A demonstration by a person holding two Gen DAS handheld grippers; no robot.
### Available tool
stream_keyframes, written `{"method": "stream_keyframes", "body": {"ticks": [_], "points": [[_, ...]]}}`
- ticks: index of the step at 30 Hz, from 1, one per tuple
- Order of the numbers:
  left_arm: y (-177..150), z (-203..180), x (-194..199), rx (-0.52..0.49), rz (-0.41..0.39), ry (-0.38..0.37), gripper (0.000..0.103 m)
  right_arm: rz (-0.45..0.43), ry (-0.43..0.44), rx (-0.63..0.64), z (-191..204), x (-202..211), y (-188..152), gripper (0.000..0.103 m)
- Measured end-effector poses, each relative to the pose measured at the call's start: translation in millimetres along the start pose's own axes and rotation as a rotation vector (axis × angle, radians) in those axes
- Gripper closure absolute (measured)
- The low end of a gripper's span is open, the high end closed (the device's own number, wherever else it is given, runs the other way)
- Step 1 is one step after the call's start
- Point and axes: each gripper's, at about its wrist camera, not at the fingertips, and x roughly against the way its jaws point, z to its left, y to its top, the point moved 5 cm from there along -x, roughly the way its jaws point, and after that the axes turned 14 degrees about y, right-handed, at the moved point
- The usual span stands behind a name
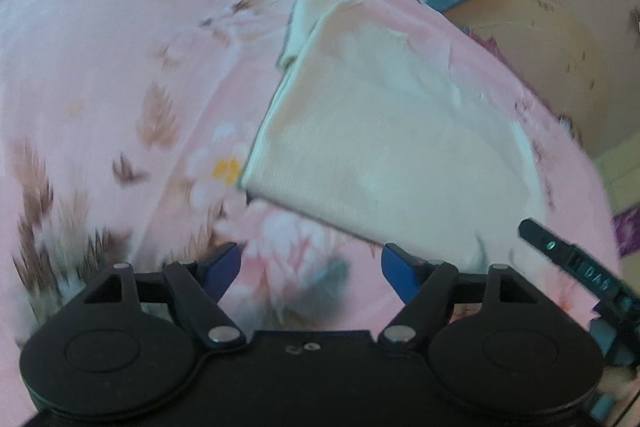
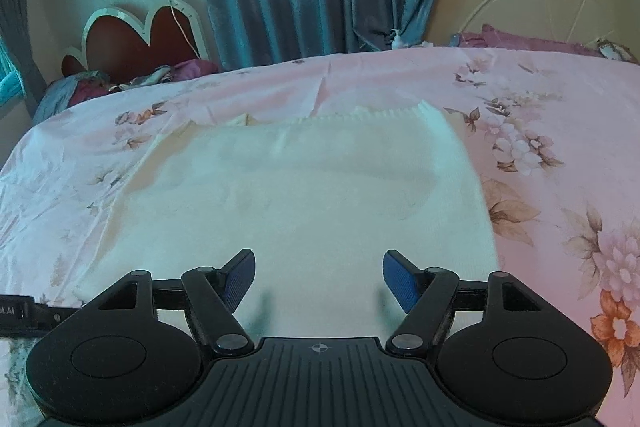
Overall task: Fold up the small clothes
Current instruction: 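Grasp the sweater's side edge with the left gripper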
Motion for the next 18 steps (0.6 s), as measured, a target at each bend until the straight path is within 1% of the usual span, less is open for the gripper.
{"method": "stream_keyframes", "body": {"ticks": [5, 7, 12, 16, 18], "points": [[-1, 4, -11, 0.123, 0.004, -0.098, 0.027, 0.012, 0.012, 0.008, 5, -5, -4, 0.033], [3, 2, -18, 0.149, -0.011, -0.124, 0.024, 0.016, 0.014, 0.003, 6, -9, -5, 0.033], [17, -7, -34, 0.24, -0.112, -0.199, 0.018, 0.012, 0.019, -0.01, 8, -24, 1, 0.033], [27, -16, -45, 0.297, -0.177, -0.247, 0.019, 0.003, 0.023, -0.004, 11, -45, 14, 0.033], [33, -19, -50, 0.324, -0.204, -0.261, 0.023, -0.002, 0.017, 0.003, 11, -56, 21, 0.033]]}}
